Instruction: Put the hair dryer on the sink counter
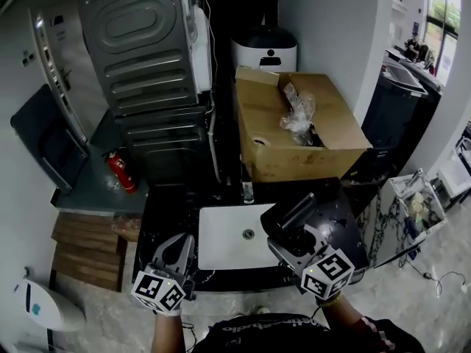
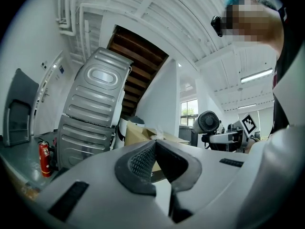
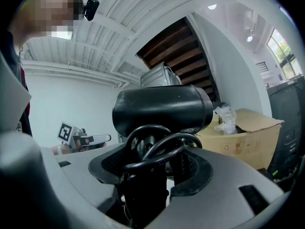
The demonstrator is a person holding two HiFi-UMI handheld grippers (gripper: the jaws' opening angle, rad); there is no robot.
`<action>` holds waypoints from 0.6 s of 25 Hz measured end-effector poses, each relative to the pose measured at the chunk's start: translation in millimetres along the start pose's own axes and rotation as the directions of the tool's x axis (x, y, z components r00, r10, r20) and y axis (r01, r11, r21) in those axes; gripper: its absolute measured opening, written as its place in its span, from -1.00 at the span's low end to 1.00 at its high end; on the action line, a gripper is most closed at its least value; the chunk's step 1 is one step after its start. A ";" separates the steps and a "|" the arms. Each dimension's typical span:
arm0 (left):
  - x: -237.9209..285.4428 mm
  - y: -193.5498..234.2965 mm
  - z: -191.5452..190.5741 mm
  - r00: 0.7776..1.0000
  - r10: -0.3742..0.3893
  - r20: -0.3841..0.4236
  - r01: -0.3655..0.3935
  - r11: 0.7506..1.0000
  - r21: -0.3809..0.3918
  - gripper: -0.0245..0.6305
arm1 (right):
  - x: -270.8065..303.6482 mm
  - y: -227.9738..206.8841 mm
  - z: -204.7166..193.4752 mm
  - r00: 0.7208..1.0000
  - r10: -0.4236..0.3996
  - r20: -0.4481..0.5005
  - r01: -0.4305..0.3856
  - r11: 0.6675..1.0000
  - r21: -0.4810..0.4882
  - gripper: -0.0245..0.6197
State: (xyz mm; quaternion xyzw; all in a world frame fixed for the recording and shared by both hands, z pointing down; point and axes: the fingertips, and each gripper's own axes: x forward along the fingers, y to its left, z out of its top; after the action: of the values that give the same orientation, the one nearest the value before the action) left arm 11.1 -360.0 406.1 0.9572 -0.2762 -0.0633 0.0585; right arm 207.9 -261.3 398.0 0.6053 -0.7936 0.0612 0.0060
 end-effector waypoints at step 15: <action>-112.6 68.9 -2.6 0.946 0.325 -0.004 -0.325 0.946 0.021 -0.88 | 105.2 87.1 -23.2 0.935 0.343 -0.093 -0.345 0.939 -0.006 -0.04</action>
State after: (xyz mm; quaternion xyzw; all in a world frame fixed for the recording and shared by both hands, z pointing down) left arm -119.0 -357.3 428.8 0.8994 -0.4305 -0.0466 0.0595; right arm 94.5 -337.2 421.9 0.4537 -0.8868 0.0798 0.0380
